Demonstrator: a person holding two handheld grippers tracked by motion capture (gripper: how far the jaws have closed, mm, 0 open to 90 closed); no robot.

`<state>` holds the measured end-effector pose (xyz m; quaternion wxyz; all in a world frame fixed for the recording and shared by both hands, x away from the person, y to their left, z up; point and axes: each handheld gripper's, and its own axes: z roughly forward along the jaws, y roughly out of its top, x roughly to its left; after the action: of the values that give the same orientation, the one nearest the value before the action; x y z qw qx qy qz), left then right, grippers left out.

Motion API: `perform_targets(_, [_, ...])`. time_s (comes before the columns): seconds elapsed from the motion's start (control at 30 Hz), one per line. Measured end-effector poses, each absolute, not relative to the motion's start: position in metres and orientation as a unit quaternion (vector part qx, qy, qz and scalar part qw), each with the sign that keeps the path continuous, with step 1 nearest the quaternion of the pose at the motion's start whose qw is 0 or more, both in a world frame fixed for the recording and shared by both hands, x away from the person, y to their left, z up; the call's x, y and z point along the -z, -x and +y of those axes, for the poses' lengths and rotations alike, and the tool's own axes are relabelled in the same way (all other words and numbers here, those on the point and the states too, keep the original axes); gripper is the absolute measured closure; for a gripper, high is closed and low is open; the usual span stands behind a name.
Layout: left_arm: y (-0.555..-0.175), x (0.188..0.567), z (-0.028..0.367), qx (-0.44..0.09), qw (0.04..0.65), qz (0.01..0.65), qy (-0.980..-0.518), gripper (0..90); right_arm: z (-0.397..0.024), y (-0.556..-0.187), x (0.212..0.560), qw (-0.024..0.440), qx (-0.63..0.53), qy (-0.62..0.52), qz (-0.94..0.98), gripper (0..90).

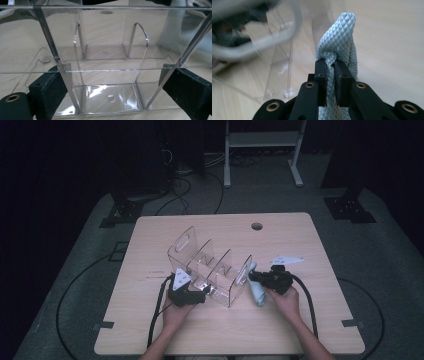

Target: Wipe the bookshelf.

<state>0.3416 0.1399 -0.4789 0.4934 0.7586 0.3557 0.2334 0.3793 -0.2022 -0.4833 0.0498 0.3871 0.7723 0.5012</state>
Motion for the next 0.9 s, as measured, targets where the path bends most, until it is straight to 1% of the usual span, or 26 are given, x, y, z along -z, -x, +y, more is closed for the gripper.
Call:
perform_targets(0.07, [-0.342, 0.479, 0.14, -0.234, 0.493, 0.356, -0.759, 7.5, -0.203, -0.379, 0.485, 0.04, -0.502, -0.391, 0.771, 81.9])
perform_targets(0.27, [-0.342, 0.479, 0.139, -0.233, 0.495, 0.354, -0.758, 7.5, -0.203, -0.375, 0.456, 0.074, -0.512, -0.363, 0.775, 81.9])
perform_targets(0.33, [-0.342, 0.479, 0.139, -0.233, 0.494, 0.354, -0.759, 7.5, -0.2, -0.375, 0.459, 0.079, -0.505, -0.36, 0.78, 81.9])
perform_targets(0.37, [-0.342, 0.479, 0.139, -0.233, 0.494, 0.354, -0.759, 7.4, -0.199, -0.374, 0.466, 0.069, -0.503, -0.364, 0.781, 81.9])
perform_targets(0.4, [-0.342, 0.479, 0.139, -0.234, 0.494, 0.354, -0.759, 7.4, -0.199, -0.374, 0.466, 0.069, -0.503, -0.364, 0.781, 81.9])
perform_targets(0.53, [-0.342, 0.479, 0.139, -0.233, 0.494, 0.354, -0.759, 7.5, -0.186, -0.363, 0.479, 0.044, -0.473, -0.345, 0.81, 81.8])
perform_targets(0.6, [-0.342, 0.479, 0.139, -0.233, 0.494, 0.355, -0.759, 7.5, -0.183, -0.362, 0.478, 0.053, -0.456, -0.332, 0.824, 81.9])
perform_targets(0.7, [-0.342, 0.479, 0.138, -0.233, 0.493, 0.357, -0.759, 7.4, -0.188, -0.372, 0.474, 0.06, -0.45, -0.339, 0.824, 81.8])
perform_targets(0.77, [-0.342, 0.479, 0.138, -0.234, 0.493, 0.356, -0.759, 7.4, -0.192, -0.379, 0.474, 0.079, -0.441, -0.344, 0.825, 81.8])
perform_targets(0.9, [-0.342, 0.479, 0.138, -0.233, 0.493, 0.355, -0.759, 7.4, -0.191, -0.376, 0.477, 0.068, -0.444, -0.348, 0.823, 81.6])
